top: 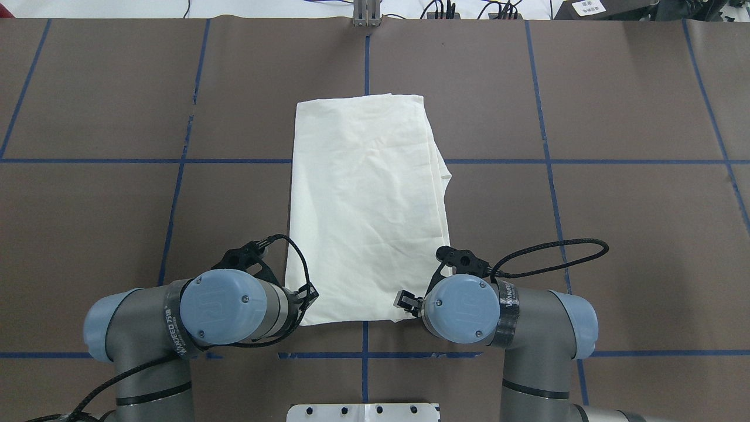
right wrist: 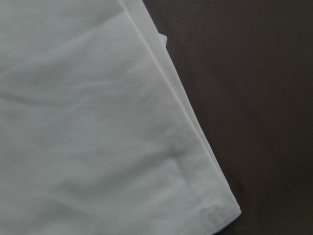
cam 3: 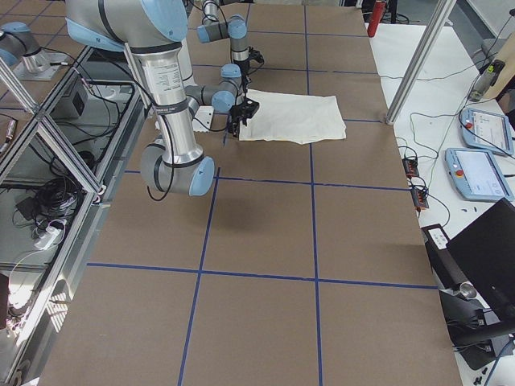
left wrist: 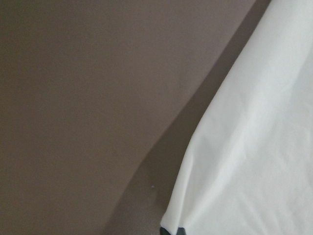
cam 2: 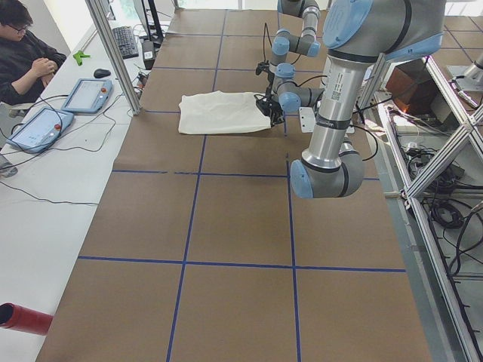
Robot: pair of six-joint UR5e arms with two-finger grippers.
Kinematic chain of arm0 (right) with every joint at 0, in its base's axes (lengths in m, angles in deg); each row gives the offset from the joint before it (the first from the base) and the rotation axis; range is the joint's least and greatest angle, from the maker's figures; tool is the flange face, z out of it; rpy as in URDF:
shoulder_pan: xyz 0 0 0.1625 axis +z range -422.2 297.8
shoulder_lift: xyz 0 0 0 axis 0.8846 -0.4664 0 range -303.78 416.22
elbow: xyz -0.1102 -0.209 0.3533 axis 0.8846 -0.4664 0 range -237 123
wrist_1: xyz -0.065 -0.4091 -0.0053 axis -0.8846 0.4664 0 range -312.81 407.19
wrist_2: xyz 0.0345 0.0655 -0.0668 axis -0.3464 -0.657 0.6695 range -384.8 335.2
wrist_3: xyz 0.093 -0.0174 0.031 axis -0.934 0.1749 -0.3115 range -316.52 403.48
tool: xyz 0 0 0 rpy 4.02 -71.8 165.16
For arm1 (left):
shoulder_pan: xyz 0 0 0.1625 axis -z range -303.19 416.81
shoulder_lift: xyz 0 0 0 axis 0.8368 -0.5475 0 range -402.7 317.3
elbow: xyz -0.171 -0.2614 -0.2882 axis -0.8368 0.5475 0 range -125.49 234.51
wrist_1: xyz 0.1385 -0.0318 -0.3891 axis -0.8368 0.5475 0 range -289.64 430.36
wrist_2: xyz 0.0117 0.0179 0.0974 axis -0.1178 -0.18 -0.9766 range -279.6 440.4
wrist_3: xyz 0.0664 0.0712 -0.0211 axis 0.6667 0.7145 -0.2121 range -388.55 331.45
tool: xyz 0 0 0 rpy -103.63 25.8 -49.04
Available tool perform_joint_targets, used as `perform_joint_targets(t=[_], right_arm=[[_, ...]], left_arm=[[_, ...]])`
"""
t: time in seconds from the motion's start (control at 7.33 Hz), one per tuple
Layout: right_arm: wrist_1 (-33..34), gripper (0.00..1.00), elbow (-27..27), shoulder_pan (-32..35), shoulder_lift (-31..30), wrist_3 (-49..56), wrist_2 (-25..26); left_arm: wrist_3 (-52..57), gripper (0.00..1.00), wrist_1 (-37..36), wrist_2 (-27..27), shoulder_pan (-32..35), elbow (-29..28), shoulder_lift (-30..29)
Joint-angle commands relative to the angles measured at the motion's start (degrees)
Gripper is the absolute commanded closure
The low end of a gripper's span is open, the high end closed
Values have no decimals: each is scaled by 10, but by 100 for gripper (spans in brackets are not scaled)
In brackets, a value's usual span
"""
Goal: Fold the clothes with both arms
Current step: 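Move the right gripper to the shirt's near corner beside the left gripper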
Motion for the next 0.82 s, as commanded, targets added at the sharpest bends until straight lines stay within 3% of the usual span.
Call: perform_joint_targets(t=[0.0, 0.68], right_arm=[[-1, 2, -2, -1, 2, 0, -1], [-14, 5, -2, -1, 2, -1, 0]], left_arm=[[0, 100, 0, 0, 0, 0, 0], [0, 100, -1, -1, 0, -1, 0]])
